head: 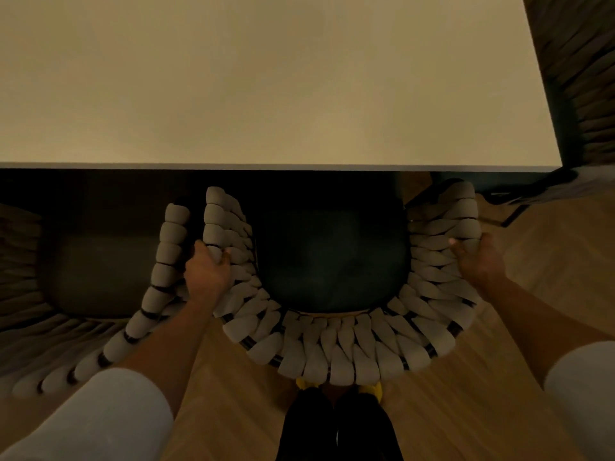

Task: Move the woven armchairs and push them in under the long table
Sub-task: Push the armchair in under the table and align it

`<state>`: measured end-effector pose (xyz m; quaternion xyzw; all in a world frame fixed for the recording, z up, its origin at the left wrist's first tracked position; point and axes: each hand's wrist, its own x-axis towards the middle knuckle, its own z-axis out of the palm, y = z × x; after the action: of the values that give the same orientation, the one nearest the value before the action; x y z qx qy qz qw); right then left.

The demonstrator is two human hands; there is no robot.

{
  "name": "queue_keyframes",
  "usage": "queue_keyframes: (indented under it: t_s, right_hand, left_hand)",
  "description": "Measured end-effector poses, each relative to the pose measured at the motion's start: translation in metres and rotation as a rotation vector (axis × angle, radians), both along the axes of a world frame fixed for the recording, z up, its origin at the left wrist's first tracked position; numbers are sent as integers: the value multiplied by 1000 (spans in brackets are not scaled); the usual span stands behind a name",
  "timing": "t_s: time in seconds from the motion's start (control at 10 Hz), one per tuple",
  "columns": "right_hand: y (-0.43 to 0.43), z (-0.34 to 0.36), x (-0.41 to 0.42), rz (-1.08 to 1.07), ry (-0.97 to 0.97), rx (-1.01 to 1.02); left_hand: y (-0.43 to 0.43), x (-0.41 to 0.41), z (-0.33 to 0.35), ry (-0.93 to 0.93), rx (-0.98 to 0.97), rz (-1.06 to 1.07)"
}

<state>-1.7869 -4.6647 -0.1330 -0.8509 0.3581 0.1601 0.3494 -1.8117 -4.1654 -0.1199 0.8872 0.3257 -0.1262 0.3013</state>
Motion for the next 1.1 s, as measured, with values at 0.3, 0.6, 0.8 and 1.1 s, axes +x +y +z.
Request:
queue_keyframes:
  t_s: [0.3, 0.6, 0.8, 1.1]
  right_hand:
    - [16, 16, -48, -58, 41, 25]
    - [98, 24, -185, -277, -10, 161]
    - [127, -5, -257, -200, 15, 299]
    - [217, 60, -324, 28, 29, 377]
  left_hand:
    - [8, -8, 5, 59, -135, -15]
    - [-28, -125, 19, 161, -285, 196]
    - [-38, -206, 36, 131, -385, 117]
    - [11, -300, 80, 71, -284, -45]
